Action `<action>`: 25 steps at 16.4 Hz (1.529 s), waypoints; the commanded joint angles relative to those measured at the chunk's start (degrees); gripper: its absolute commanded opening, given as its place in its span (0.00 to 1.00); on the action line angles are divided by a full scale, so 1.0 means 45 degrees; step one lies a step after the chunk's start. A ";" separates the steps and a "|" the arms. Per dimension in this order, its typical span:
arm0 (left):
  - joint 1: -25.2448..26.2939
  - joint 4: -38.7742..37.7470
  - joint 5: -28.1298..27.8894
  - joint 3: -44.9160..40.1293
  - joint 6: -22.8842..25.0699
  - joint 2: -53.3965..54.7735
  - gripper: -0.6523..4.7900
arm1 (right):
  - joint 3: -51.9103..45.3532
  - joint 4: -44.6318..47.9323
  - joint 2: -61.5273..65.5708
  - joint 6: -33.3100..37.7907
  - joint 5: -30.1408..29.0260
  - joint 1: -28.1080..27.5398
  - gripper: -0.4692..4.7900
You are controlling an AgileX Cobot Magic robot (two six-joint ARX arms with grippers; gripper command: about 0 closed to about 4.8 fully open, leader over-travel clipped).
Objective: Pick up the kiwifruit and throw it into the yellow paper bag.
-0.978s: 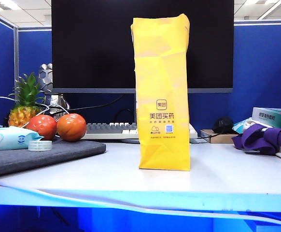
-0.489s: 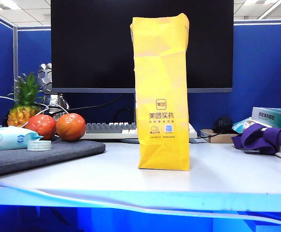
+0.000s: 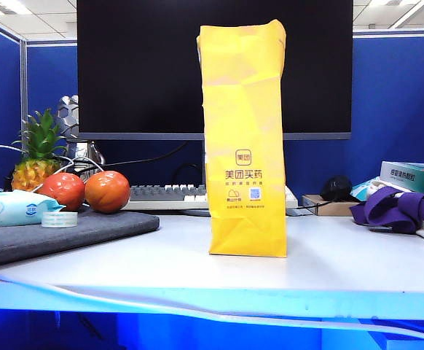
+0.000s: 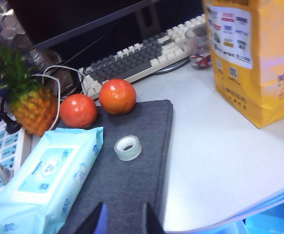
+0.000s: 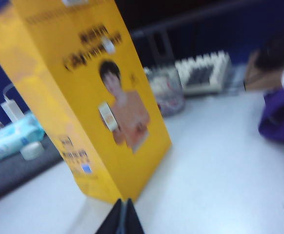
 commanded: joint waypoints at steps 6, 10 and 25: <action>0.0010 0.1064 -0.0748 -0.0675 -0.2924 0.0010 0.16 | -0.0107 0.0364 -0.0005 0.0476 0.0457 0.0019 0.11; 0.0010 0.4697 0.0073 -0.1987 -0.2754 0.0000 0.16 | -0.0107 0.0325 -0.0005 0.0903 0.0821 0.0019 0.11; 0.0010 0.4969 0.0024 -0.4192 -0.1870 0.0000 0.16 | -0.0107 0.0306 -0.0005 0.0899 0.0806 0.0010 0.11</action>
